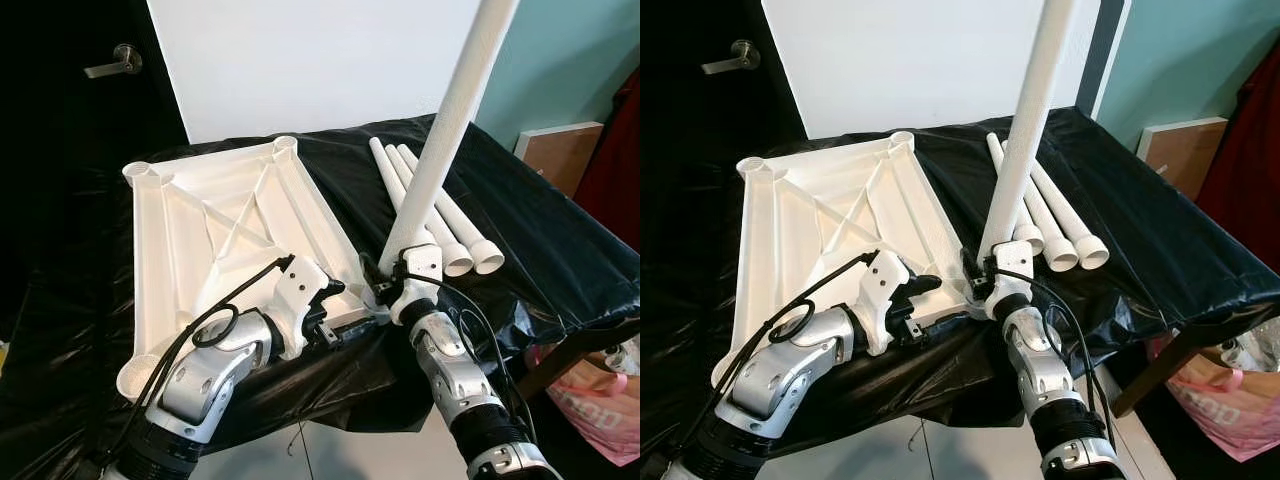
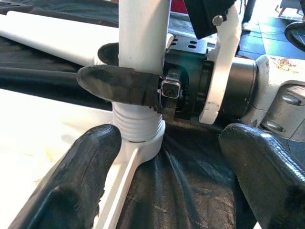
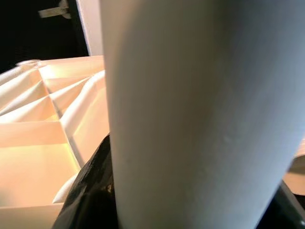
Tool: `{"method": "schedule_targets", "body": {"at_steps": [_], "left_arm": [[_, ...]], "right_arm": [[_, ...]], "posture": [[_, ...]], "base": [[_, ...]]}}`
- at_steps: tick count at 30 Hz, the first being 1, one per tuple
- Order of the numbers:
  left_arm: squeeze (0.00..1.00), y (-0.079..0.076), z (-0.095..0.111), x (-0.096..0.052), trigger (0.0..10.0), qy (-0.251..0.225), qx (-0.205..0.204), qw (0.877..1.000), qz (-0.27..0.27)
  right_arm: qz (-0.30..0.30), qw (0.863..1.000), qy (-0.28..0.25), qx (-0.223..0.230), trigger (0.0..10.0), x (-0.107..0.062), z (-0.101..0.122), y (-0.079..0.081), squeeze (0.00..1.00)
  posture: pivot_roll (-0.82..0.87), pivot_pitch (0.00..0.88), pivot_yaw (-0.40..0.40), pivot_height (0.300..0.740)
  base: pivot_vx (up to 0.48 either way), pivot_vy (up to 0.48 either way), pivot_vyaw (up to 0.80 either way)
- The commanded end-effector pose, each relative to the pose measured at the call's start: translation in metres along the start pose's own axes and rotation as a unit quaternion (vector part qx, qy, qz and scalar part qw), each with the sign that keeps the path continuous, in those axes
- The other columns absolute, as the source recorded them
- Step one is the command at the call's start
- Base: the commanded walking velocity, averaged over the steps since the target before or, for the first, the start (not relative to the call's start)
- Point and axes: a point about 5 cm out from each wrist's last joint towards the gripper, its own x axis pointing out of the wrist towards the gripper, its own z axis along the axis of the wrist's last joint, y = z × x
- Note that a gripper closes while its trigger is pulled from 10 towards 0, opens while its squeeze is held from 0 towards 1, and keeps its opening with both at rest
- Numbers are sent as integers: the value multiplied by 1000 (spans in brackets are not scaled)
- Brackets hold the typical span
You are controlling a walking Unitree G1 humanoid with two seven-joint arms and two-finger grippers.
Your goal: Building children table
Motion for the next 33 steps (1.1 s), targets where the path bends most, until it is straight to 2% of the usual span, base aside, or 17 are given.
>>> {"method": "schedule_targets", "body": {"at_steps": [1,4,8,9,14,19,25,27,29,30,31,33], "left_arm": [[0,-1,6,0,10000,-11,14,1000,-4],[0,-1,6,1,10000,-11,14,1000,-4],[0,-1,7,0,10000,-11,15,1000,-3],[0,-1,7,0,10000,-11,14,1000,-2],[0,-1,6,0,10000,-11,14,1000,-2],[0,-1,6,0,10000,-12,12,1000,2],[0,0,6,0,10000,-12,12,1000,3],[0,1,7,1,10000,-14,12,1000,5],[0,1,7,1,10000,-14,12,1000,5],[0,1,8,2,10000,-15,13,1000,6],[0,1,8,2,10000,-15,13,1000,6],[0,2,8,3,10000,-17,13,1000,6]], "right_arm": [[-53,993,102,6,10000,-21,-40,-16,0],[-61,993,97,2,10000,-21,-39,-16,0],[-101,992,79,-3,10000,-21,-36,-18,0],[-133,988,74,0,10000,-22,-34,-22,0],[-169,983,69,18,10000,-24,-34,-23,0],[-174,982,52,41,10000,-22,-30,-15,0],[-170,985,30,29,10000,-19,-21,-14,0],[-157,987,-40,-6,10000,-10,11,-14,0],[-157,987,-40,-6,10000,-10,11,-14,0],[-151,986,-72,-16,10000,-6,28,-13,0],[-151,986,-72,-16,10000,-6,28,-13,0],[-139,983,-115,-28,10000,-1,52,-11,0]], "posture": [[-128,0,3,740],[-127,0,2,740],[-126,1,1,740],[-125,4,-2,740],[-124,9,-4,740],[-127,18,-4,740],[-129,18,-4,740],[-137,18,-4,740],[-137,18,-4,740],[-137,18,-4,740],[-137,18,-4,740],[-147,20,-5,740]], "base": [[0,0,0],[0,0,0],[0,0,0],[0,0,0],[0,0,0],[0,0,0],[0,0,0],[0,0,0],[0,0,0],[0,0,0],[0,0,0],[0,0,0]]}}
